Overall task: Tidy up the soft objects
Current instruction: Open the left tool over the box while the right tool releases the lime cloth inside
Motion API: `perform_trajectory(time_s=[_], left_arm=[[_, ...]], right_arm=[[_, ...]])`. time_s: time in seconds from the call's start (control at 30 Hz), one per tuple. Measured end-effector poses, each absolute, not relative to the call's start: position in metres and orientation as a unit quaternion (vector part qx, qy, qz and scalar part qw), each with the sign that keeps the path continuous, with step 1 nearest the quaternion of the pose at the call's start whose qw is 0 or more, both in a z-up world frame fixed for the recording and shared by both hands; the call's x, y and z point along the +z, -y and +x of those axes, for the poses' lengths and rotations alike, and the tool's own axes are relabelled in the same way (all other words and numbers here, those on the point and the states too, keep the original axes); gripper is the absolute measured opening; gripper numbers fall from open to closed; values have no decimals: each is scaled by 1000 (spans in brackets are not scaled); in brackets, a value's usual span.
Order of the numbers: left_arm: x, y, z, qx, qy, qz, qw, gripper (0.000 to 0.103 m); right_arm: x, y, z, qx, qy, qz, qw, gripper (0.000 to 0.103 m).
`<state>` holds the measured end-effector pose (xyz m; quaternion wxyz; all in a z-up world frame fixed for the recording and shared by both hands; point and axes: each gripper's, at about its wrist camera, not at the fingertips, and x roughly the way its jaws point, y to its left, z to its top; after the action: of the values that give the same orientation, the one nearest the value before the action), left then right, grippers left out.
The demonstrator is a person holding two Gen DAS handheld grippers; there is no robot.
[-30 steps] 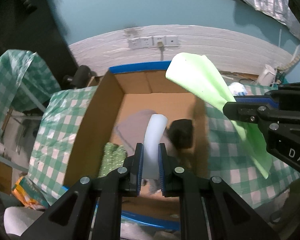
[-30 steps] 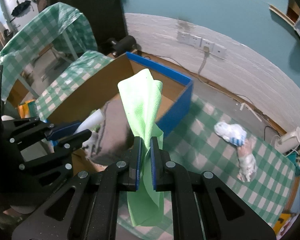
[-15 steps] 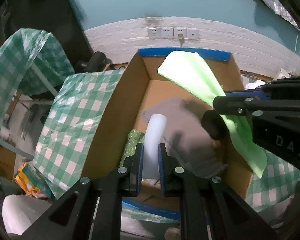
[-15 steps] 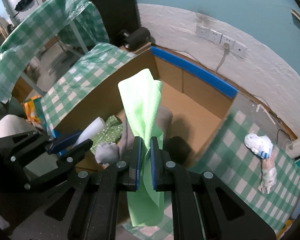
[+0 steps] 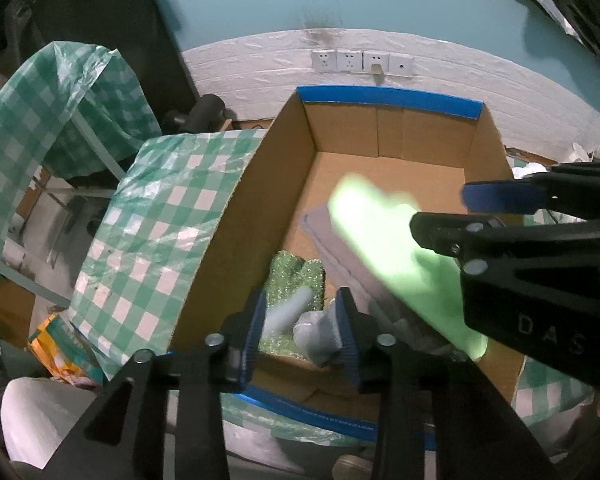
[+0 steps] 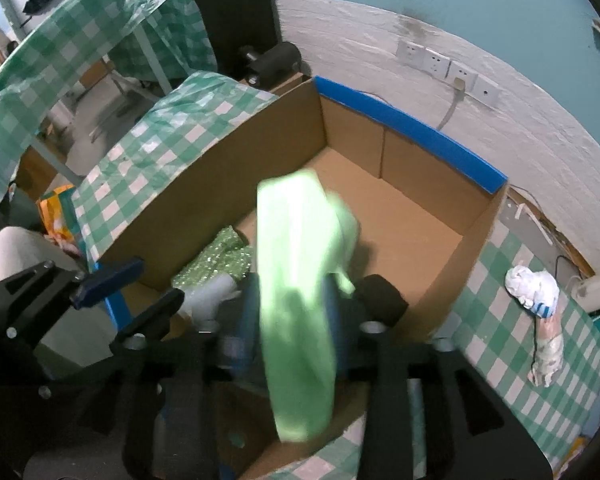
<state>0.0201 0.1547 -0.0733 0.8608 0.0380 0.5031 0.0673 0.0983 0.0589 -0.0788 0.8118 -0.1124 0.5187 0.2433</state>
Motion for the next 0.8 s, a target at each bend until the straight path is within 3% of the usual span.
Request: perform_trajectory(time_s=[0.03,0.27,0.8], left_arm=[[-72,-155,20,68,-502,35,861,44],[-65,-150,19,62,-492,36,868,55],[-48,-112,17,33,-474,60,878,59]], right_arm=[[-78,-57,98,239,-518,-114,814,48],[-71,-37,99,220,-511,-107,824,55],[-52,20,85,183,-495,-94,844,57]])
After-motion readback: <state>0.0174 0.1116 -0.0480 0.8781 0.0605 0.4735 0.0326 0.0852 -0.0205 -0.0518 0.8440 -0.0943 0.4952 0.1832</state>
